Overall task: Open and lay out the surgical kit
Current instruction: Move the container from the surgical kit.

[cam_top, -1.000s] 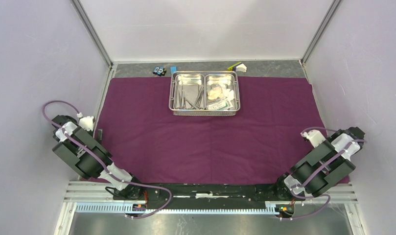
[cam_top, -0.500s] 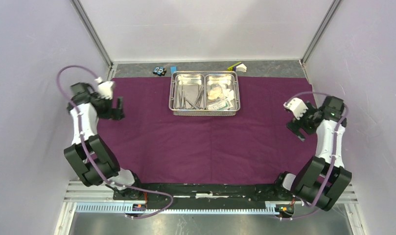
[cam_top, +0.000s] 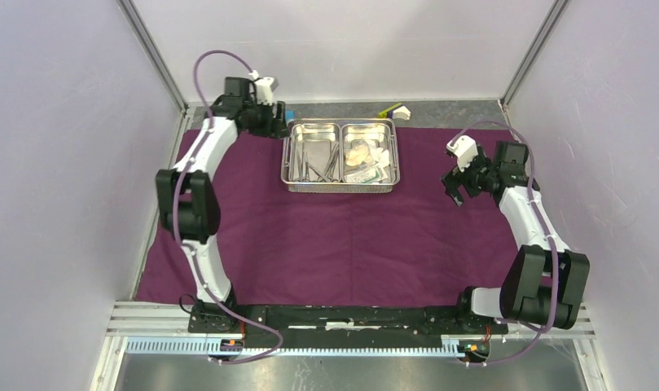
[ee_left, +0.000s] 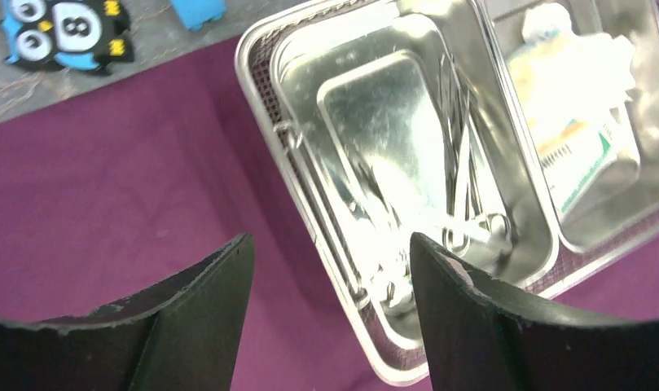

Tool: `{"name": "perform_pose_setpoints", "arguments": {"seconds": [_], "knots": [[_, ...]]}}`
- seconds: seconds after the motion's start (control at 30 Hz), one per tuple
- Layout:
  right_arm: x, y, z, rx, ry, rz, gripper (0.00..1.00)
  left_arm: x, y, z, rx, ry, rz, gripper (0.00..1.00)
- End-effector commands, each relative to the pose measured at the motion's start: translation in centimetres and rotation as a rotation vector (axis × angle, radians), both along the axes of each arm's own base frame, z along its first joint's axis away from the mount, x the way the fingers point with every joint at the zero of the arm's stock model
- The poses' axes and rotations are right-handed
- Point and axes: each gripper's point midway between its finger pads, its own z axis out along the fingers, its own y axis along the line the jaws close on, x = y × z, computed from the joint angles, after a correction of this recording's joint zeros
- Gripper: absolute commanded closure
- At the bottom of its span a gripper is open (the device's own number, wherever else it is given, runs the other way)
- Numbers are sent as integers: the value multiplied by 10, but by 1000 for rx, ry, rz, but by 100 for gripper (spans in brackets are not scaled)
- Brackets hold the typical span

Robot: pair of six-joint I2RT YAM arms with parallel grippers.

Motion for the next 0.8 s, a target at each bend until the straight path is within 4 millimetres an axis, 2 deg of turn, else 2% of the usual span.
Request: {"name": "perform_pose_setpoints", "arguments": {"seconds": [0.0,0.17,0.33,0.43,0.67,0.77], "knots": [[8,6,3,55,-54,-37,5,35,-23,-13,-24,44,94,25],[5,7,-3,64,-49,-38,5,47,-26,-47,42,99,137,29],[5,9,-8,73,-34,-30,5,35,-20,-83,83,172,144,34],[4,10,-11,81,-24,-24,5,24,-23,-99,70,216,127,42],[-3,13,-23,87,13,-10,6,18,-15,-99,59,210,151,66],[-4,13,-24,86,18,-8,6,19,-5,-97,55,216,171,71]]}}
